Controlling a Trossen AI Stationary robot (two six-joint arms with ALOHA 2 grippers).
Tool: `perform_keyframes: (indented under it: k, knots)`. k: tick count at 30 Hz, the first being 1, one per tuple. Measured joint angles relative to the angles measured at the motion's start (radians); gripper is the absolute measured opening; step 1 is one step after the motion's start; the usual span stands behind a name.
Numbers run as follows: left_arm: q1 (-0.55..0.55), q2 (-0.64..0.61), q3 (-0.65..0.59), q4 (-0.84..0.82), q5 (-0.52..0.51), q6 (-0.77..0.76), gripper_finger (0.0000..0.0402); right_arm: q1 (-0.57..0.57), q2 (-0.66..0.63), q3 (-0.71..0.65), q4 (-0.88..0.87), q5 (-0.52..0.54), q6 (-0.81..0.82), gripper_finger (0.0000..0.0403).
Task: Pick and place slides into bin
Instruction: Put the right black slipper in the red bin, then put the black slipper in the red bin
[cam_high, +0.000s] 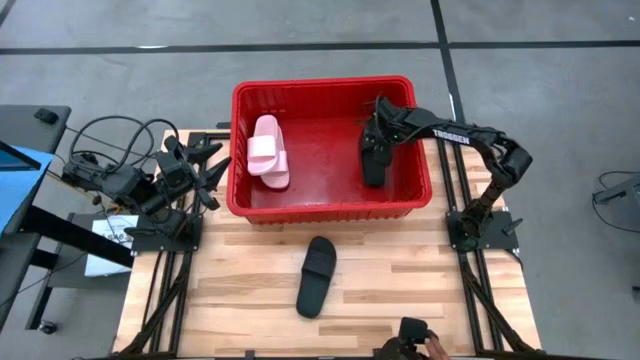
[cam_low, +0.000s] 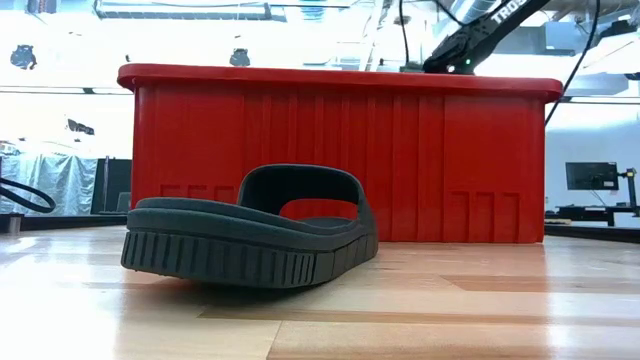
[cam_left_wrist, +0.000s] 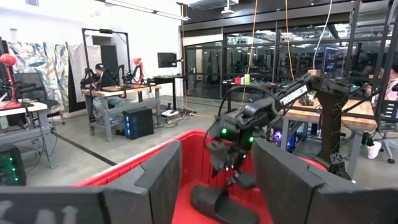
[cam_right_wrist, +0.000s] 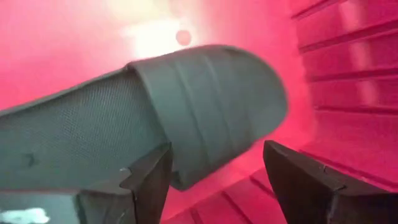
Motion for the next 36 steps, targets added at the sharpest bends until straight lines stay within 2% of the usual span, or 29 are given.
perform_keyframes:
  k: [6, 14, 21, 27, 36]
  knots:
    - [0.0, 0.0, 0.0, -0.003, 0.0, 0.0, 0.0187, 0.029, -0.102, 0.052, -0.02, 0.009, 0.001, 0.0245]
    - [0.0, 0.0, 0.0, -0.011, 0.0, 0.0, 0.0187, 0.146, -0.259, 0.201, -0.016, 0.142, 0.001, 0.0245]
    - [0.0, 0.0, 0.0, -0.061, 0.0, -0.004, 0.0187, 0.329, -0.381, 0.315, -0.016, 0.294, 0.009, 0.0245]
    - [0.0, 0.0, 0.0, -0.149, 0.016, -0.067, 0.0187, 0.522, -0.468, 0.338, -0.032, 0.423, 0.09, 0.0245]
    - [0.0, 0.0, 0.0, -0.346, 0.186, -0.274, 0.0187, 0.788, -0.521, 0.339, -0.192, 0.561, 0.388, 0.0245]
